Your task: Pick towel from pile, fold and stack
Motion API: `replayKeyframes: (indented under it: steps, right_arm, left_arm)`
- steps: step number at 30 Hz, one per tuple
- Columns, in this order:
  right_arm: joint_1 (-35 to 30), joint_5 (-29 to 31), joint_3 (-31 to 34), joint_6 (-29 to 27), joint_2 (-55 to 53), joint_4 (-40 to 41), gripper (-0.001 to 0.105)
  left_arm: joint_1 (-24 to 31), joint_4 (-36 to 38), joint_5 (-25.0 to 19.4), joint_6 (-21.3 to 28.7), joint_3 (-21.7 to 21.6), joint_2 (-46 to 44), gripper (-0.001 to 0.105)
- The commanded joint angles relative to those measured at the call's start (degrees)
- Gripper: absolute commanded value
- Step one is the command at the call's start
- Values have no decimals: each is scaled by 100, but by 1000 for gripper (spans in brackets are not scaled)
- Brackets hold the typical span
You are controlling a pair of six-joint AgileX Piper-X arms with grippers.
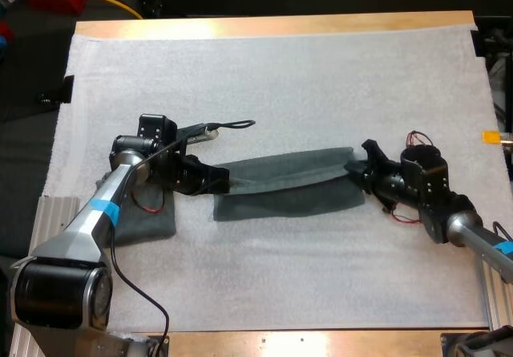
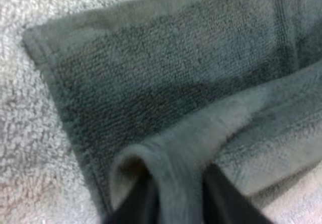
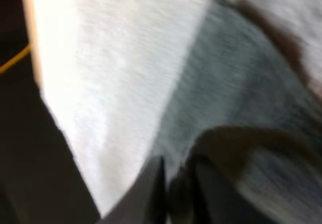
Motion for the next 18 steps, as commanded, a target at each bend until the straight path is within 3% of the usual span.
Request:
replayKeyframes:
  steps: [1,3,5,9,14,18]
  right_arm:
    - [-31,19,-46,-17,-17,-203,27]
    - [-31,19,-46,-17,-17,-516,44]
    - [-31,19,-46,-17,-17,-758,54]
    - [-31,18,-46,-41,-17,-1265,58]
    - [-31,-132,-46,-231,-32,-1757,58]
    - [-31,-225,-46,-649,-173,-1558,58]
  left_arm:
    - [4,-38,-14,30,-33,-16,42]
    - [4,-89,-14,-51,-33,-16,66]
    - [4,-227,93,-151,-33,-16,75]
    - [4,-496,696,-186,-96,-16,66]
    - [4,-319,983,-116,-379,-34,66]
    - [4,-123,1062,143,-461,-256,66]
